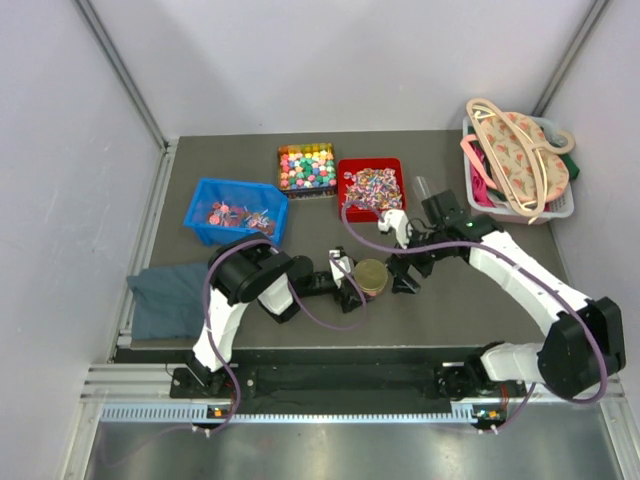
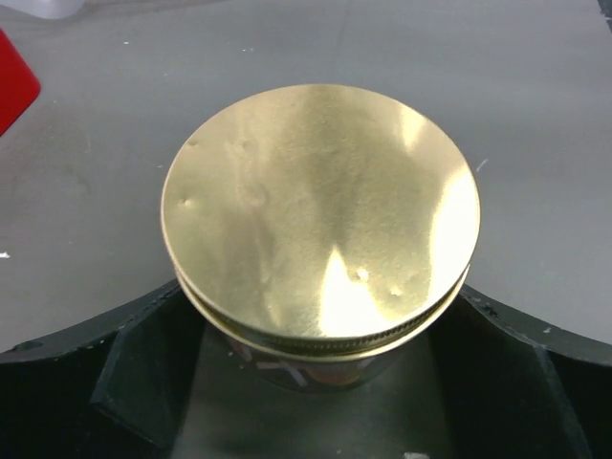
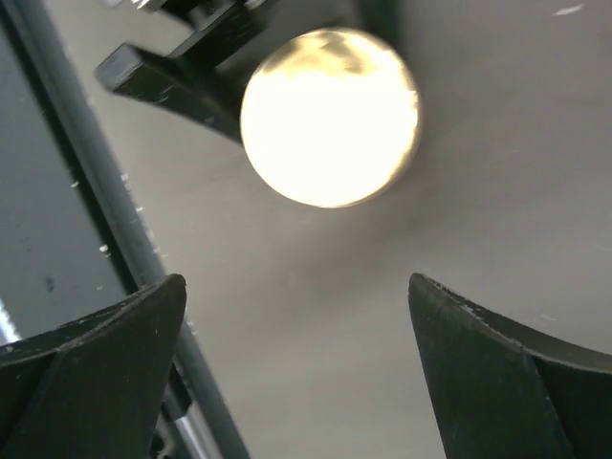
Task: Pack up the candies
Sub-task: Screw the bottle lid onto the packing bottle, then reset both arms
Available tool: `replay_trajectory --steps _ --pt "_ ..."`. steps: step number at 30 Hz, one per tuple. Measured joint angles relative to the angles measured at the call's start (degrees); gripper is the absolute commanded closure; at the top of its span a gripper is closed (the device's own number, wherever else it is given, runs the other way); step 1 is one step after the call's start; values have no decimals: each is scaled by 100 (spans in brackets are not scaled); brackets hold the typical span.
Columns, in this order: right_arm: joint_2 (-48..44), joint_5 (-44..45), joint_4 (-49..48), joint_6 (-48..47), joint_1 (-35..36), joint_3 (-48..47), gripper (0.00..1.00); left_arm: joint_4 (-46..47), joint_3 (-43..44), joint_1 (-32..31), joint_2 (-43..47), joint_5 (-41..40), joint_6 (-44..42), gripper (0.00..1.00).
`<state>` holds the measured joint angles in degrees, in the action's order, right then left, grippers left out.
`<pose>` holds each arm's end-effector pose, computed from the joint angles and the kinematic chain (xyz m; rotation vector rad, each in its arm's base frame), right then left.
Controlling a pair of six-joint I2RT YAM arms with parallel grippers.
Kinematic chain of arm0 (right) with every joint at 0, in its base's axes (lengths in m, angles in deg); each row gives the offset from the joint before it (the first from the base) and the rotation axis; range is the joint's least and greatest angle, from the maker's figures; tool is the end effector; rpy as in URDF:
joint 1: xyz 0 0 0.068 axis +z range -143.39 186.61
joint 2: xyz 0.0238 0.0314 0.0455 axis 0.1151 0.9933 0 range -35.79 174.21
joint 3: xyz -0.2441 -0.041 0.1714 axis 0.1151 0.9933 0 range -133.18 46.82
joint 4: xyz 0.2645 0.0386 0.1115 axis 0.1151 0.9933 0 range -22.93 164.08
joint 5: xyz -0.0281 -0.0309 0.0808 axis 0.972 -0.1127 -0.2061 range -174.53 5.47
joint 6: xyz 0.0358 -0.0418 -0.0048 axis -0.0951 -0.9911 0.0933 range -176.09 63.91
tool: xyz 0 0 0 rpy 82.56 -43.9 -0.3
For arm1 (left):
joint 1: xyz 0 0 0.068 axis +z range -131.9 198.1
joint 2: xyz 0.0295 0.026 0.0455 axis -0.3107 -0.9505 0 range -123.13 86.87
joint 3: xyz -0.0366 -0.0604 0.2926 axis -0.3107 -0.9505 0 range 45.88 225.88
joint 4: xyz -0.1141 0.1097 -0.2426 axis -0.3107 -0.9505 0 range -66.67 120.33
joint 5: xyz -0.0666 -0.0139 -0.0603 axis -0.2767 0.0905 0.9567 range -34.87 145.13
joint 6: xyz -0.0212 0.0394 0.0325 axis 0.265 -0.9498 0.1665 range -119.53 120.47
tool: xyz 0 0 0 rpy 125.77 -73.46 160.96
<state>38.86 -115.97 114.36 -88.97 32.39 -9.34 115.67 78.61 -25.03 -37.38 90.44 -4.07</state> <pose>0.2307 0.1332 0.2692 -1.4138 2.1947 0.6973 0.2344 -0.2494 0.0681 1.1284 1.3553 -1.0123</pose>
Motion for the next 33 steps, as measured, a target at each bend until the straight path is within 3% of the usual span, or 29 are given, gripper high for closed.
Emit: replay_trajectory --steps 10,22,27,33 --pt "-494 208 -461 151 -483 -133 1 -542 -291 127 501 17 -212 1" --pt "-835 662 -763 426 -695 -210 1 -2774 -828 450 2481 282 -1062 1" --pt "-1156 1226 -907 603 -704 -216 1 -4592 -413 879 3399 557 -1257 1" --pt "-1604 2365 -1276 863 -717 -308 1 -7960 1921 1222 3582 127 -1388 1"
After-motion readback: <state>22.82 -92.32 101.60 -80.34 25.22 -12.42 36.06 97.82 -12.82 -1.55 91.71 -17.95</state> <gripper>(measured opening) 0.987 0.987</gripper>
